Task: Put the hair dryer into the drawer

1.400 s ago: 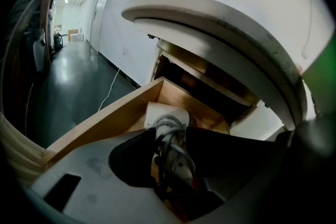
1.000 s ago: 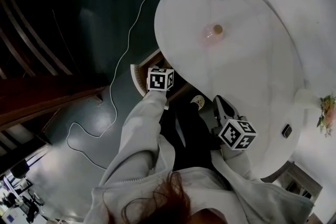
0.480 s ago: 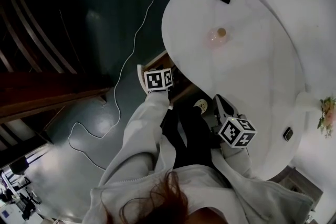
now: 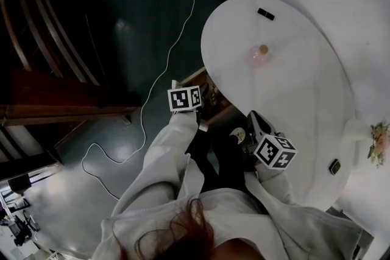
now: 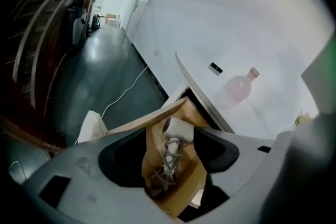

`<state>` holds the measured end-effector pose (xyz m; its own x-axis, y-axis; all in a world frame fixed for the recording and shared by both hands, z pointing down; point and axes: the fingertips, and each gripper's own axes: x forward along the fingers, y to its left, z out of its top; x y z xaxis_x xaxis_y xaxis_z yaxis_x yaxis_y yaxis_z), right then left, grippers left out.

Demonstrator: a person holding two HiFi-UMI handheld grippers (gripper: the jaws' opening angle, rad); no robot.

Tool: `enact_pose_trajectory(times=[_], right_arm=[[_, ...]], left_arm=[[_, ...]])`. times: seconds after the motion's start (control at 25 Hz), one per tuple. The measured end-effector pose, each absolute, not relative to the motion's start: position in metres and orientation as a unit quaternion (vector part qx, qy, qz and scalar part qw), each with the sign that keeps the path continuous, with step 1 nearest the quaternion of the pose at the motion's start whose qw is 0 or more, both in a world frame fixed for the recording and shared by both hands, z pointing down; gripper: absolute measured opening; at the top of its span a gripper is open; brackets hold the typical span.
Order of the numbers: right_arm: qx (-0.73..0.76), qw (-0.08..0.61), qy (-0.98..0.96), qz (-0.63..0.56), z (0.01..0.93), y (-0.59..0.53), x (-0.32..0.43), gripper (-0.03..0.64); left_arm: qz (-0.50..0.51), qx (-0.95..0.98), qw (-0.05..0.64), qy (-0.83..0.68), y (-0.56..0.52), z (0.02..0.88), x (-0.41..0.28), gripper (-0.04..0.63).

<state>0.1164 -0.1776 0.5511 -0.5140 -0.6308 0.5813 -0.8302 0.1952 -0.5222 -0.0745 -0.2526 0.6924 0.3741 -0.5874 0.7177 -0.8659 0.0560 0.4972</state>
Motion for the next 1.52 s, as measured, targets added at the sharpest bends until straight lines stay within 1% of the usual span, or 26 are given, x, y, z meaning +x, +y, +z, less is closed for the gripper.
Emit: enact_pose_trajectory(times=[0.32, 0.88, 1.08, 1.2, 1.24, 1.36, 1.52], right_arm=[[0.454, 0.102, -0.782, 0.414, 0.536, -0.188, 0.097, 0.051], [0.424, 0.09, -0.806, 0.402, 0.516, -0.197, 0.079, 0.051], [0.419, 0.097, -0.826, 0.365, 0.502, -0.207, 0.072, 0.051], [0.414, 0.094, -0.834, 0.351, 0.496, -0.215, 0.067, 0.051], [0.413, 0.093, -0.837, 0.347, 0.493, -0.217, 0.066, 0.051], [0.406, 0.095, -0.847, 0.33, 0.483, -0.222, 0.06, 0.051], [0.388, 0.086, -0.868, 0.299, 0.455, -0.227, 0.046, 0.051]], left_arm=[[0.107, 0.676, 0.483, -0.545, -0.231, 0.654, -0.085, 0.27], [0.054, 0.678, 0.455, -0.575, -0.189, 0.591, -0.105, 0.27], [0.038, 0.679, 0.426, -0.597, -0.177, 0.561, -0.117, 0.27], [0.011, 0.692, 0.395, -0.605, -0.176, 0.532, -0.123, 0.267], [-0.002, 0.697, 0.382, -0.607, -0.176, 0.521, -0.125, 0.259], [-0.045, 0.71, 0.343, -0.614, -0.174, 0.485, -0.132, 0.207], [-0.081, 0.727, 0.297, -0.614, -0.169, 0.446, -0.138, 0.172]])
